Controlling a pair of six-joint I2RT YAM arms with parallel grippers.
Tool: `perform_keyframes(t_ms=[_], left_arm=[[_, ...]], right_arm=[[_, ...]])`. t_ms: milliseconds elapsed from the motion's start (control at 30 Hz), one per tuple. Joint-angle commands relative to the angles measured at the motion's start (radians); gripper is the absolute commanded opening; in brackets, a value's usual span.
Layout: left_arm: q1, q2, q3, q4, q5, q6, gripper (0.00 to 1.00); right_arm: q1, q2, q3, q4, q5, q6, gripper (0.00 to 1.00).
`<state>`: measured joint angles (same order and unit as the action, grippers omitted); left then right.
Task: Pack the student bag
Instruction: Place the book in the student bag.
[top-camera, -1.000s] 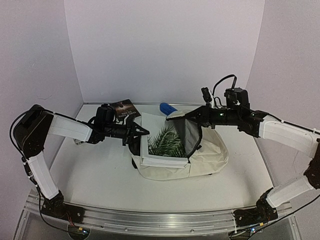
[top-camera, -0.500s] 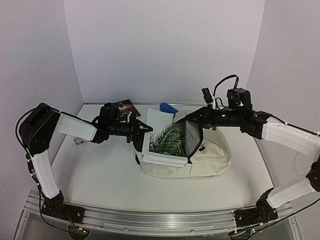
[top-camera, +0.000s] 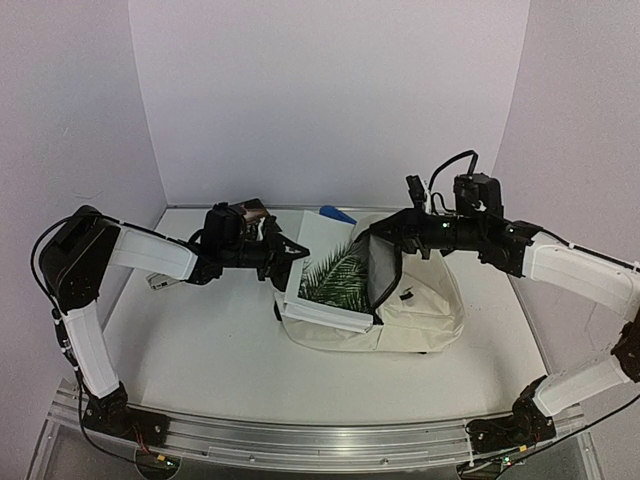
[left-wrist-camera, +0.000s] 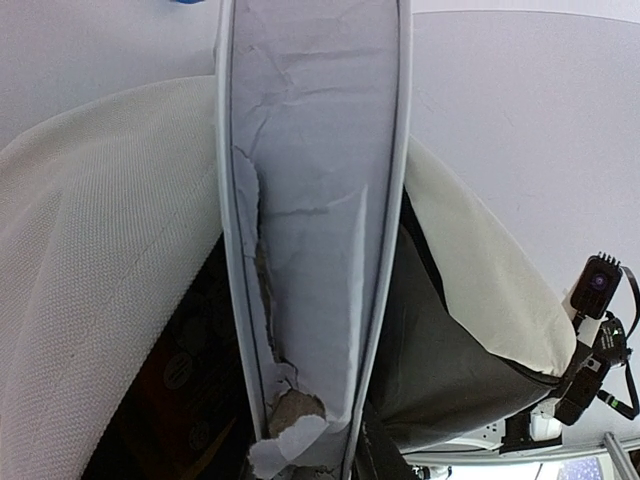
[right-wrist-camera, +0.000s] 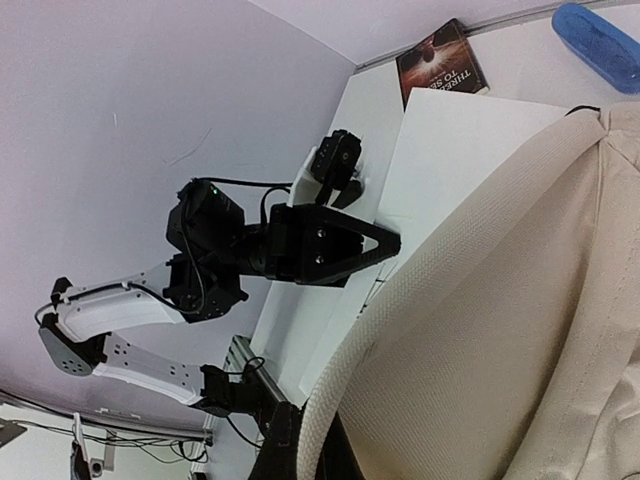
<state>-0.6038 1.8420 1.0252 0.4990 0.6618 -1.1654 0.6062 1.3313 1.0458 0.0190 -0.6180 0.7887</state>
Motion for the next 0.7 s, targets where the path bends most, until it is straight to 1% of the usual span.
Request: perform_keyframes(t_ms=[0,167,300,367,500,600,667], left_arm=[[-0.007,0.01,0.044,0.118,-0.186,-0.051,0.18],[-0.049,0.054,0.067,0.131,-0.179,-0.107,0.17],[-0.068,0.107,0.076,0.227,-0.162,-0.172,0.17],[-0.08,0.127,0.097,0.244,-0.154,-0.183,0.17],[-0.103,0.161,0.171,0.191,-0.115,-0.149,0.17],[-0.105,0.185,0.193,0.2,-0.063,-0.157,0.17],[-0.105,0.186,0.194,0.189,-0.041,-0.159,0.17]], right_arm=[[0.045,-0.021,0.064,0.301,-0.066,0.141,0.0],[0.058,-0.011,0.046,0.349,-0.018,0.15,0.0],[0.068,0.018,0.034,0.388,-0.016,0.165,0.0],[0.076,0.029,0.027,0.402,-0.015,0.168,0.0],[0.084,0.044,0.017,0.416,-0.016,0.167,0.0],[0.084,0.042,0.011,0.42,-0.007,0.159,0.0],[0.085,0.028,0.007,0.418,0.031,0.151,0.0]])
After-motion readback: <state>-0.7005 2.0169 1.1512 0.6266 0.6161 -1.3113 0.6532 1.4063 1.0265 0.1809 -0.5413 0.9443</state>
